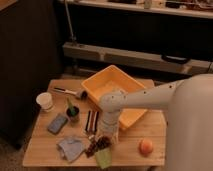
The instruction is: Place grapes in table surface
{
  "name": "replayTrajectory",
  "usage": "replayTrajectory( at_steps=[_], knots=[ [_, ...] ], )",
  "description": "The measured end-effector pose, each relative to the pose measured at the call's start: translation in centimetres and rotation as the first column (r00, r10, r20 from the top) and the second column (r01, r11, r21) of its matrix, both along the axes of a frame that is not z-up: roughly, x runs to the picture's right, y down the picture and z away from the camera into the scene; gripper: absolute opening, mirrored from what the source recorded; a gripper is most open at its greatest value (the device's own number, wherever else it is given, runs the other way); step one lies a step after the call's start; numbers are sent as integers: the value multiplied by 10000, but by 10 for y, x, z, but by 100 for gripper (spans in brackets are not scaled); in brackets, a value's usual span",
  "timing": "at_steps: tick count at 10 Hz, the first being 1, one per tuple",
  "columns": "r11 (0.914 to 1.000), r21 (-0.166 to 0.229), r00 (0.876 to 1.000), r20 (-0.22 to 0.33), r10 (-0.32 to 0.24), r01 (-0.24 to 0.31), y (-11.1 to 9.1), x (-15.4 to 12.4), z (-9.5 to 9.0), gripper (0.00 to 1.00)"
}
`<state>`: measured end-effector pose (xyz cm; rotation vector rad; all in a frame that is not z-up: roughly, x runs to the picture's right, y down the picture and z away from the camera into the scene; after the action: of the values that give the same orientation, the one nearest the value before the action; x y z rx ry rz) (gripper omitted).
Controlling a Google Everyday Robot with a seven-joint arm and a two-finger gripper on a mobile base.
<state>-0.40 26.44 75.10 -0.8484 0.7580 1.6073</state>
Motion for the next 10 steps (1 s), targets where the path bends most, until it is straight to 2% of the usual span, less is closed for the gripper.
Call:
replayTrajectory(
  at_steps=[3, 4, 8, 9, 10],
  knots=[
    [9990, 62, 9990, 90, 441, -441, 10, -1, 5, 65],
    [9985, 111, 9985, 120, 529, -530, 12, -1, 8, 61],
    [9950, 567, 9965, 225, 806, -817, 8, -9, 14, 22],
    [9934, 857, 9970, 171, 752, -764, 0, -9, 11, 10],
    [9917, 1092, 9977, 128, 667, -677, -8, -8, 8, 4]
  ],
)
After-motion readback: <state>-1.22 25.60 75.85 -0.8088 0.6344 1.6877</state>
